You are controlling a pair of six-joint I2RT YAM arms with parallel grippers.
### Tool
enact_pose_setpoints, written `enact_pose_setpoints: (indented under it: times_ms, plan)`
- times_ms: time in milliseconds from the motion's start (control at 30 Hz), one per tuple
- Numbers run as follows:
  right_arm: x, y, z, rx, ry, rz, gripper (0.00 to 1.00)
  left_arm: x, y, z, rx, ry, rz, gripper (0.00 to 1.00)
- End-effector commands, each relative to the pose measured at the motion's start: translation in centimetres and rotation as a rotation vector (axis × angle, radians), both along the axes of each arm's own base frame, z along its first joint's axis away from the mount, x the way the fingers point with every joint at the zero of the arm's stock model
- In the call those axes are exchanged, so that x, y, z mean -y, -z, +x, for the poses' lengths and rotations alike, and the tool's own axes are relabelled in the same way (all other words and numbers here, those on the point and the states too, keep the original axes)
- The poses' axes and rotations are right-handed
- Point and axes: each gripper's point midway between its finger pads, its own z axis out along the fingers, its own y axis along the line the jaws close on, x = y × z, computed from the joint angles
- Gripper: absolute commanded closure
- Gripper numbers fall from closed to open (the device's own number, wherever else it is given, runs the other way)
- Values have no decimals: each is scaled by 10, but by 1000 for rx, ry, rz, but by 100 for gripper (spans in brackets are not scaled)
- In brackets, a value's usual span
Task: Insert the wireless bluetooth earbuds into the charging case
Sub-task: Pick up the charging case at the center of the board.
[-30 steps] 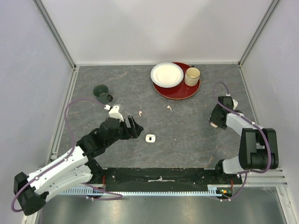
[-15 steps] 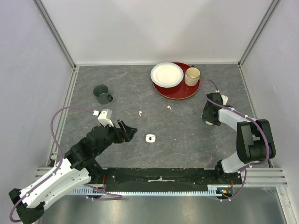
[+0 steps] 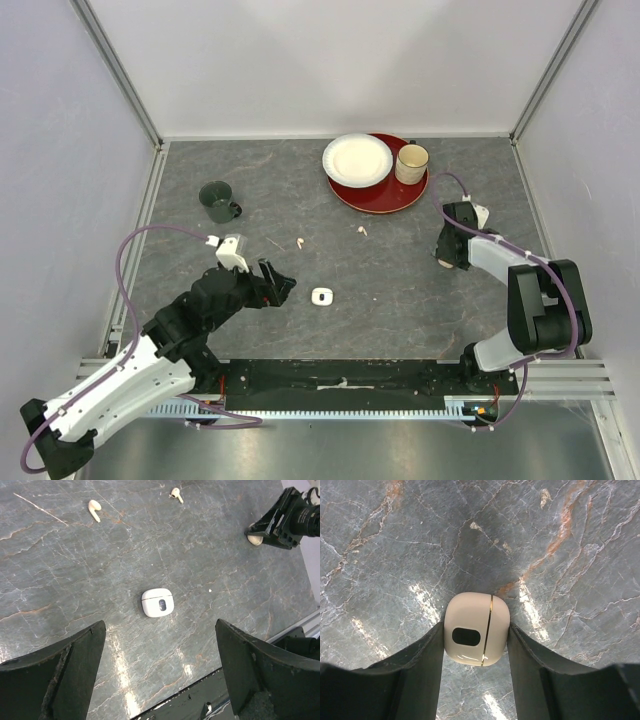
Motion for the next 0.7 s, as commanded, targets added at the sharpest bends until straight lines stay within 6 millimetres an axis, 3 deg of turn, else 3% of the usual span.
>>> enact_pose_setpoints:
  times_ms: [0,100,133,167,400,533,667]
  plan:
    - [-18,36,-60,-224,-57,89,67,9,-13,3,44,48,-2,3]
    - [-26,25,-53,-193,-116,110,83,12,-16,4,38,46,-18,2]
    - [-33,18,-48,-173,-142,136,94,12,-19,6,43,37,-27,2]
    - [-39,12,-45,-159,-165,143,99,13,-22,6,40,27,-45,2]
    - [-90,-62,-11,54,-371,236,100,19,-36,6,50,56,-45,2]
    - [-118,-106,-5,177,-537,252,100,17,-47,5,45,38,-88,2]
    - [-146,-163,-6,363,-716,229,100,18,-59,0,97,73,-110,1]
